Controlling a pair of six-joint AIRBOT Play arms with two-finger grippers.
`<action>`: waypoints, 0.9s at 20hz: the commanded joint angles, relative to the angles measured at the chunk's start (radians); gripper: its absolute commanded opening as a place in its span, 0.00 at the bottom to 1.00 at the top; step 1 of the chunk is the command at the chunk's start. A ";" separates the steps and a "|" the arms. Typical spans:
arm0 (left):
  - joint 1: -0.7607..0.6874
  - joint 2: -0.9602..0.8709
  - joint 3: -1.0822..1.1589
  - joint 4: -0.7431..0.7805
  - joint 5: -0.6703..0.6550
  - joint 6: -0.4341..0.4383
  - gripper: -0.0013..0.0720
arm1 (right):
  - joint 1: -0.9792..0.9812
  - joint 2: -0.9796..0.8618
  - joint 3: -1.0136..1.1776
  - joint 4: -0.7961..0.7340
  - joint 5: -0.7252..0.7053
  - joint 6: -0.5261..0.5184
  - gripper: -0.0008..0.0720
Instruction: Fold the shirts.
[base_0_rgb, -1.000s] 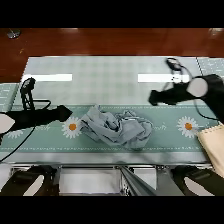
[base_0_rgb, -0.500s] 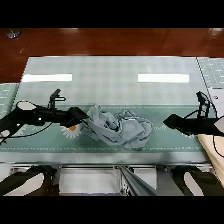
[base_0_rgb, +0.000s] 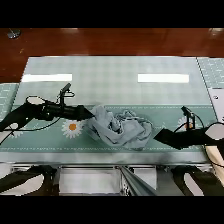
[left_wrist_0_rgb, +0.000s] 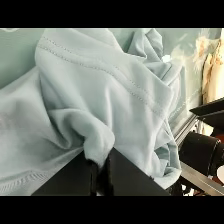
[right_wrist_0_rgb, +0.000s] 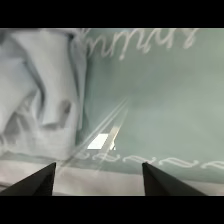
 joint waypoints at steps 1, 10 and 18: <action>-0.006 -0.003 0.011 -0.007 -0.023 0.024 0.05 | 0.147 -0.047 -0.036 0.085 -0.088 0.033 0.87; -0.008 -0.003 0.010 -0.007 -0.030 0.021 0.05 | 0.370 -0.287 -0.033 0.306 -0.314 -0.034 0.87; -0.008 -0.003 0.011 -0.007 -0.032 0.040 0.05 | 0.369 -0.291 -0.032 0.368 -0.464 -0.028 0.41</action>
